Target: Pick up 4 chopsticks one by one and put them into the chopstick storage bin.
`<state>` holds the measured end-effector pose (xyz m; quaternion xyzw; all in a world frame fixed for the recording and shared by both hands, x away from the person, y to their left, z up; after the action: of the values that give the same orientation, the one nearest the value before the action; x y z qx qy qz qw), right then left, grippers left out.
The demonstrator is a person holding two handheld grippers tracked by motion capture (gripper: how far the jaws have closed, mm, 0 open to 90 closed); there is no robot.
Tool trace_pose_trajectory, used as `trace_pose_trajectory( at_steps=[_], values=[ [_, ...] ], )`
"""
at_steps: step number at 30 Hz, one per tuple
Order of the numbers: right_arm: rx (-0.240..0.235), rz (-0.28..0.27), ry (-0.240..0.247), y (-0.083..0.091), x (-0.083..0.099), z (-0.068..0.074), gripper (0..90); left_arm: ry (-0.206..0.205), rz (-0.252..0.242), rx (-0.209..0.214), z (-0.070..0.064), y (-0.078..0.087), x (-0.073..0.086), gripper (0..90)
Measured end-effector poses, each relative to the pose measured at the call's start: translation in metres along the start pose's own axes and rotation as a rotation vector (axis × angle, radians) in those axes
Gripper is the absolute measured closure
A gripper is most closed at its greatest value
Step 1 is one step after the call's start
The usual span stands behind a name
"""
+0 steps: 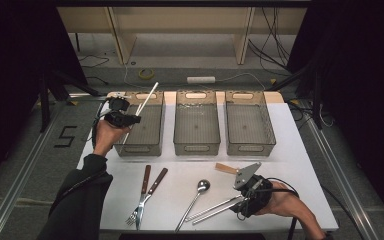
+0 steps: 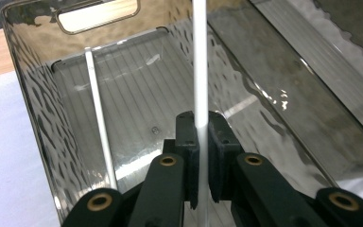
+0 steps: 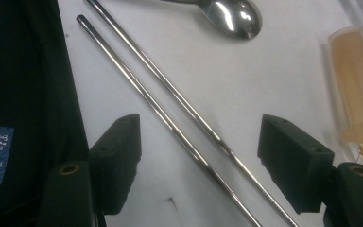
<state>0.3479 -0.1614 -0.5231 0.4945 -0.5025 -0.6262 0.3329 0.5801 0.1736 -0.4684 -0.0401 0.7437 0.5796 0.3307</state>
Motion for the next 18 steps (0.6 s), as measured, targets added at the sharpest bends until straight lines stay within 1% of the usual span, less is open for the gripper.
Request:
trace_pose_trajectory(
  at_steps=[3,8,12,16,18],
  values=[
    [-0.002,0.0,0.002,0.0,0.0,0.0,31.8,0.007,0.004,-0.009,0.003,-0.004,0.0,84.1],
    [-0.001,-0.003,0.0,0.0,0.0,0.0,31.8,0.024,0.011,-0.014,0.009,-0.011,0.0,84.1],
    [-0.004,-0.001,-0.003,0.0,-0.001,0.001,31.8,0.034,0.015,-0.03,0.014,-0.016,0.001,84.0],
    [-0.007,-0.003,0.009,-0.001,-0.002,0.002,31.8,0.055,0.023,-0.041,0.019,-0.022,0.003,83.9],
    [-0.007,-0.003,0.01,-0.001,-0.003,0.003,31.8,0.055,0.029,-0.043,0.02,-0.024,0.004,83.8]
  ],
)
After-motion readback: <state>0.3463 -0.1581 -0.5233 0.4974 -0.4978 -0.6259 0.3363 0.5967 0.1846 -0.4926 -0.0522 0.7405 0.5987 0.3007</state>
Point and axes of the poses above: each handheld gripper's, and its own axes: y roughly backward along the jaws, x roughly out of its underside, z roughly to its left, the point moved 10 cm from there along -y, roughly forward along the jaws, and after that the axes turned 11 degrees about z, right-handed, at the moved point
